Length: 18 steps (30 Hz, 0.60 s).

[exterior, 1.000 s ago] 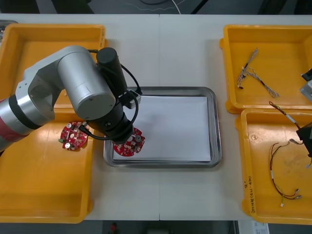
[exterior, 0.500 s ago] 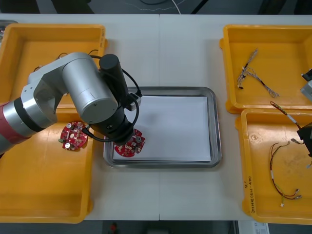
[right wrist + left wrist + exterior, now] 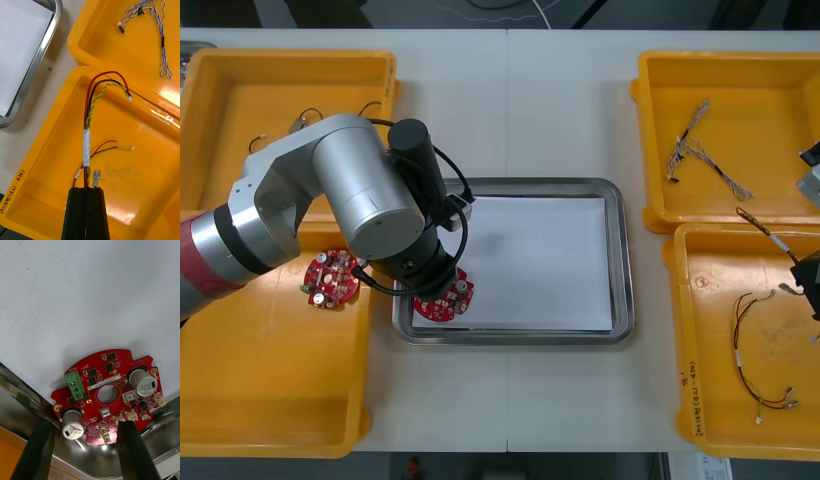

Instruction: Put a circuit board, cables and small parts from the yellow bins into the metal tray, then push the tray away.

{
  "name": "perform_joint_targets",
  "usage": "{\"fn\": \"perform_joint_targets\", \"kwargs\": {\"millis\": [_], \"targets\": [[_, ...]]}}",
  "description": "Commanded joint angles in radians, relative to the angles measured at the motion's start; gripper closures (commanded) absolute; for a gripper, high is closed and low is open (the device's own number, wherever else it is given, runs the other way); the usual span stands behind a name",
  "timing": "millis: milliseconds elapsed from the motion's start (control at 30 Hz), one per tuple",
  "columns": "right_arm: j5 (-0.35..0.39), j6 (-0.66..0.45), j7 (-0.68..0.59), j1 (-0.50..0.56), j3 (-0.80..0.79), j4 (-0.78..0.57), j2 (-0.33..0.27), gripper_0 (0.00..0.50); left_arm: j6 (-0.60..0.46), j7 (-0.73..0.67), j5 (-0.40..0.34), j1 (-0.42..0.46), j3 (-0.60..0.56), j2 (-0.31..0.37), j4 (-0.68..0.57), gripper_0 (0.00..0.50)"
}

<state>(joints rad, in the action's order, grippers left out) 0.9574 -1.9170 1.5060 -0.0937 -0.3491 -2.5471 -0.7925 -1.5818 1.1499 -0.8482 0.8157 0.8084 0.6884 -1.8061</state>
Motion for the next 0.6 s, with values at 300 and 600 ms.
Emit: {"fn": "perform_joint_targets", "kwargs": {"millis": [300, 600], "targets": [[0.090, -0.003, 0.062, -0.093, 0.018, -0.002, -0.034, 0.500, -0.004, -0.119, -0.009, 0.040, -0.061, -0.023, -0.032, 0.000], [0.133, -0.003, 0.066, -0.224, 0.157, -0.002, -0.036, 0.500, -0.121, -0.130, -0.017, 0.040, -0.213, -0.033, -0.093, 0.000]]}}
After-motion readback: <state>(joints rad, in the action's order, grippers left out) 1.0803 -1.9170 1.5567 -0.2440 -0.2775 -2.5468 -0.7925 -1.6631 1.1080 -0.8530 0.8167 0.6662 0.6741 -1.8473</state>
